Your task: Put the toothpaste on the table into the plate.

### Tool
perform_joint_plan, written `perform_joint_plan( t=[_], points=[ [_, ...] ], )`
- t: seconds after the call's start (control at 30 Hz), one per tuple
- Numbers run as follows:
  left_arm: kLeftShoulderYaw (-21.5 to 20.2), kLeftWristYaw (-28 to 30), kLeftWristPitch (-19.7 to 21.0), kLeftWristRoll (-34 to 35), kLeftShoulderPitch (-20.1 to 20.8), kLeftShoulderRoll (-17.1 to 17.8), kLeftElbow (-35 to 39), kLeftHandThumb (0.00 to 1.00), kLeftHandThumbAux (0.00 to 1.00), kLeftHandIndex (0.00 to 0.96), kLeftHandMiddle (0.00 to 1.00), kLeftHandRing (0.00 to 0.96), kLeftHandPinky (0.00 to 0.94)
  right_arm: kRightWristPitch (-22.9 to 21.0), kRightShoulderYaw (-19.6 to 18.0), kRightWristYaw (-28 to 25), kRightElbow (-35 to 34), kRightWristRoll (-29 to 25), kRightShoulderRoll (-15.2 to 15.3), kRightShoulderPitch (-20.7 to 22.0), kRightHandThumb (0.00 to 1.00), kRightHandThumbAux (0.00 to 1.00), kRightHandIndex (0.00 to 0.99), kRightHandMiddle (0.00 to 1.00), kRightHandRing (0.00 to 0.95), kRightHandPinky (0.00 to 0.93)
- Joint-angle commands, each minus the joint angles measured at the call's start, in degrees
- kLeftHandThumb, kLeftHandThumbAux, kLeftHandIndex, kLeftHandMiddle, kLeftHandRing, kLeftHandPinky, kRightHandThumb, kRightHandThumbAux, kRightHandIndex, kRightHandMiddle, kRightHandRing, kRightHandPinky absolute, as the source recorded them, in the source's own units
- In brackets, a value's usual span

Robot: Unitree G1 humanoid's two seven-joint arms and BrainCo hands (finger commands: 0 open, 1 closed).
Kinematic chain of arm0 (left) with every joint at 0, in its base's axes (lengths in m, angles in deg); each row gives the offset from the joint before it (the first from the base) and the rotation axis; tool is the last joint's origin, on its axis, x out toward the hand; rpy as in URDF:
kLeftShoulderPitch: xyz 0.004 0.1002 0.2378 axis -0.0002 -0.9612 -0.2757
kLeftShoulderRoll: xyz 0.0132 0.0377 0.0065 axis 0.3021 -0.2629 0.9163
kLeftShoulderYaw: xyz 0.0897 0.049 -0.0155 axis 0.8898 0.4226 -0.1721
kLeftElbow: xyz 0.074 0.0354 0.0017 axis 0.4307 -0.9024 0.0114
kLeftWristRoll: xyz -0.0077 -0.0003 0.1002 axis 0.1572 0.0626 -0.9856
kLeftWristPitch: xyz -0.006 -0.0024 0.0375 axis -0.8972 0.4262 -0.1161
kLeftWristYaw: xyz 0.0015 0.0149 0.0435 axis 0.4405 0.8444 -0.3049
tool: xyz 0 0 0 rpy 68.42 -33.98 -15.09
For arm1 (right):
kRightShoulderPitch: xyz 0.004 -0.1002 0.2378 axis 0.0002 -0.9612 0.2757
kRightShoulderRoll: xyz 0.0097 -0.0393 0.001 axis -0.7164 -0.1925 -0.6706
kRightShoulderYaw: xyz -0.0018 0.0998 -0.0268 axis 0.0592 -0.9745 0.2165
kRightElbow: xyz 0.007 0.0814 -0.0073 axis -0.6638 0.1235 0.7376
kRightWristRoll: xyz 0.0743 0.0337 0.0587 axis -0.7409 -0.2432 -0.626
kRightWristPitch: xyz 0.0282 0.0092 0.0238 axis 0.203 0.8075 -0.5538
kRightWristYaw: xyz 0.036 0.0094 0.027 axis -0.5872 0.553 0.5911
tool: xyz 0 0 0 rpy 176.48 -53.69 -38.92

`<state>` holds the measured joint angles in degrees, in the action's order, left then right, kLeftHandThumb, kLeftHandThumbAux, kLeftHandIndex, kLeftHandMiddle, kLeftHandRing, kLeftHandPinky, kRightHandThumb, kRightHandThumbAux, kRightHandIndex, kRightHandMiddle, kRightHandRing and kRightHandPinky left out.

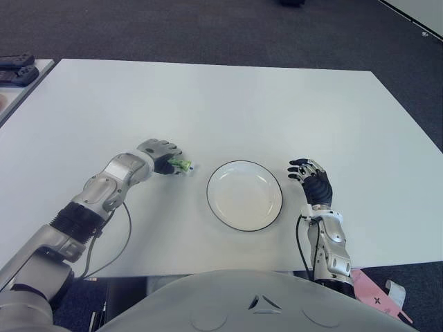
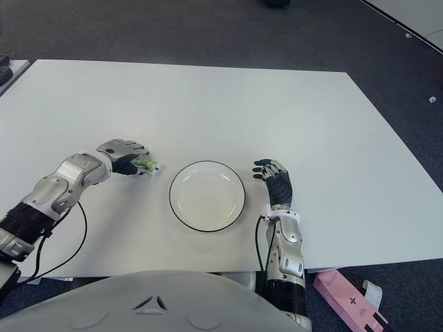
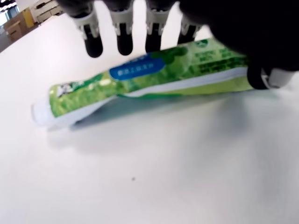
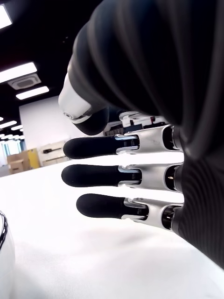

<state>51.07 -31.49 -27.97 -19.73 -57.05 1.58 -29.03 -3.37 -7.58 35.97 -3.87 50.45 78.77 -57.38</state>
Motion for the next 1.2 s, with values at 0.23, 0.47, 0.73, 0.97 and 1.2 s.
perform_joint_plan(
  t=[0.23,0.47,0.73,0.97,1.2],
  points=[
    [7.7,-7.4,-2.5,-2.8,2.9,-5.2,-17.0,0.435,0.187,0.0,0.0,0.0,0.0,-0.8,0.4,0.6,-0.3,0.4,-0.1,0.0,0.712,0.731,0.423,0.448,0.47,0.477],
    [10.3,-13.5,-1.9,-3.6,5.1,-7.5,-26.5,0.435,0.206,0.0,0.0,0.0,0.018,-0.7,0.4,0.5,-0.4,0.3,-0.1,-0.1,0.713,0.731,0.423,0.451,0.472,0.48],
    [11.2,-16.7,-2.0,-2.2,5.8,-7.9,-29.7,0.485,0.242,0.0,0.015,0.0,0.042,-0.7,0.2,0.4,-0.4,0.1,-0.1,-0.1,0.713,0.731,0.423,0.451,0.473,0.48],
    [11.8,-18.6,-2.3,-1.7,6.0,-7.7,-30.4,0.498,0.259,0.0,0.052,0.037,0.111,-0.8,0.1,0.6,-0.5,-0.1,-0.3,-0.2,0.712,0.731,0.423,0.449,0.469,0.471],
    [11.4,-22.8,-1.8,-1.3,5.2,-7.6,-30.1,0.548,0.305,0.108,0.181,0.203,0.298,-0.9,0.1,0.7,-0.6,-0.2,-0.4,-0.2,0.713,0.731,0.422,0.446,0.464,0.47]
  ],
)
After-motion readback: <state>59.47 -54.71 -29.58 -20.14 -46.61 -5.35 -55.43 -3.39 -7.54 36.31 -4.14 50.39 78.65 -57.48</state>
